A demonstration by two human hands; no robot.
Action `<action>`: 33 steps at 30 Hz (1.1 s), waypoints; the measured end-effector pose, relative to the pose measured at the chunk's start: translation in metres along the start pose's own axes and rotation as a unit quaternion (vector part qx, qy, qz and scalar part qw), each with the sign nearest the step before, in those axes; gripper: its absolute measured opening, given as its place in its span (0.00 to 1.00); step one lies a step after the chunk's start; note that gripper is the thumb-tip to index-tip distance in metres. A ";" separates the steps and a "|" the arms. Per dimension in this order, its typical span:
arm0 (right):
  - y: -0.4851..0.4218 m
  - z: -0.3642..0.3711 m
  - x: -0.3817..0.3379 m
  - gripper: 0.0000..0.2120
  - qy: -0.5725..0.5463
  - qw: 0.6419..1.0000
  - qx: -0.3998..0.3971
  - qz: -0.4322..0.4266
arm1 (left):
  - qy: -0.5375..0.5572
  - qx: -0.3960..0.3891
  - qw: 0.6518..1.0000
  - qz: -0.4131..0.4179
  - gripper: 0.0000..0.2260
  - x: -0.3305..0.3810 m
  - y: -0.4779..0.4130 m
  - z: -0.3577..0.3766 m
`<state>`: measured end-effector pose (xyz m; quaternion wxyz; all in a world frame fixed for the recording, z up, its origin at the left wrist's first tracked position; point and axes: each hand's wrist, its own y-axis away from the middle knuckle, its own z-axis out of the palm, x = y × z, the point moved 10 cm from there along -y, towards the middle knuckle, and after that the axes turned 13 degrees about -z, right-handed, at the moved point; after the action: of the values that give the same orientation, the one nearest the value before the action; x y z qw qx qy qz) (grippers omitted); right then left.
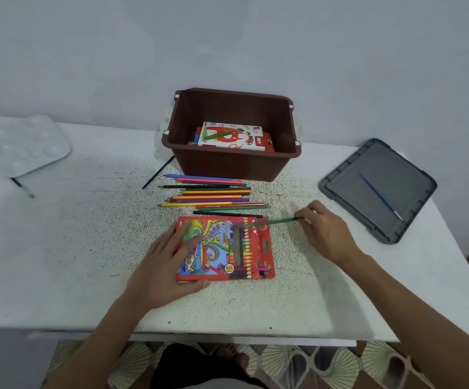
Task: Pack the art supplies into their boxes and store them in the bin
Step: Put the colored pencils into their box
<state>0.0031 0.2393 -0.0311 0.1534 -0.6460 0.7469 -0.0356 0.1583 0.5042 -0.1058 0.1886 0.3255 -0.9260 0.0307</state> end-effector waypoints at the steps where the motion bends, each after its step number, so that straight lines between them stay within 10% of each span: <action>1: 0.009 -0.003 0.003 0.06 0.004 1.000 -0.004 -0.009 | -0.001 0.000 1.000 0.000 0.43 0.000 0.000 0.000; 16: 0.066 -0.022 0.020 0.07 0.042 0.998 -0.031 -0.026 | -0.003 0.000 1.000 0.003 0.44 0.000 -0.002 0.002; 33: 0.045 0.053 -0.073 0.12 -0.180 0.984 -0.006 -0.015 | -0.014 0.005 1.000 0.006 0.43 0.000 -0.001 0.002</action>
<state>-0.0166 0.3253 -0.0792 0.2805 -0.6539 0.6977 0.0836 0.1578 0.5030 -0.1075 0.1740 0.3208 -0.9305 0.0317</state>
